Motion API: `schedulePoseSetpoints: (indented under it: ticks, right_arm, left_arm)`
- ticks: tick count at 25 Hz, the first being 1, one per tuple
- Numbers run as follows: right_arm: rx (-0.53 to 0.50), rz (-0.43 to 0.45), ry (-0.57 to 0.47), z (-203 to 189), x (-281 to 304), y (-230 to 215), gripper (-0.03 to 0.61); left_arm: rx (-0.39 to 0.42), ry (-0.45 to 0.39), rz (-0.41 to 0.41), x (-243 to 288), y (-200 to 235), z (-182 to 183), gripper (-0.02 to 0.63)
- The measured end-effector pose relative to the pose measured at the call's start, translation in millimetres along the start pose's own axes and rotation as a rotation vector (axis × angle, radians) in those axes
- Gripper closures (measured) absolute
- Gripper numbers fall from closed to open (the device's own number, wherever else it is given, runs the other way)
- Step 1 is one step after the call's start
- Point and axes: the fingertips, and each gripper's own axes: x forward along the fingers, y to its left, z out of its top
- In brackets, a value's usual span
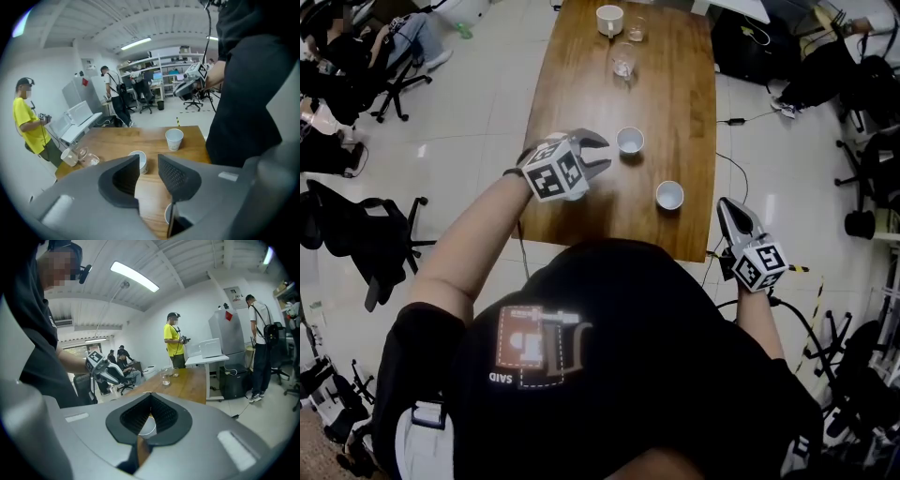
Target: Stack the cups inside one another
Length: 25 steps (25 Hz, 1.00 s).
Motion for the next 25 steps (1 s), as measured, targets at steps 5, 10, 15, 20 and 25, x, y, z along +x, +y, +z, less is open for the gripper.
schedulePoseSetpoints:
  ticks: [5,10,15,20,25]
  right_arm:
    - [0.035,-0.069,-0.003,-12,-29,-12,0.563]
    - [0.068,-0.139,-0.009,-25,-58,-24,0.563]
    - [0.097,-0.180,0.006,-38,-78,-32,0.563]
    - [0.110,-0.190,0.005,-44,-83,-35,0.563]
    - [0.105,-0.182,0.014,-43,-81,-37,0.563]
  left_arm:
    - [0.154,0.134,-0.089,55,3,-4,0.510]
    - [0.293,0.293,-0.181,100,-6,-33,0.511]
    - [0.372,0.395,-0.208,127,-9,-52,0.511]
    - [0.364,0.427,-0.195,142,-5,-58,0.530]
    - [0.326,0.421,-0.199,146,-4,-59,0.592]
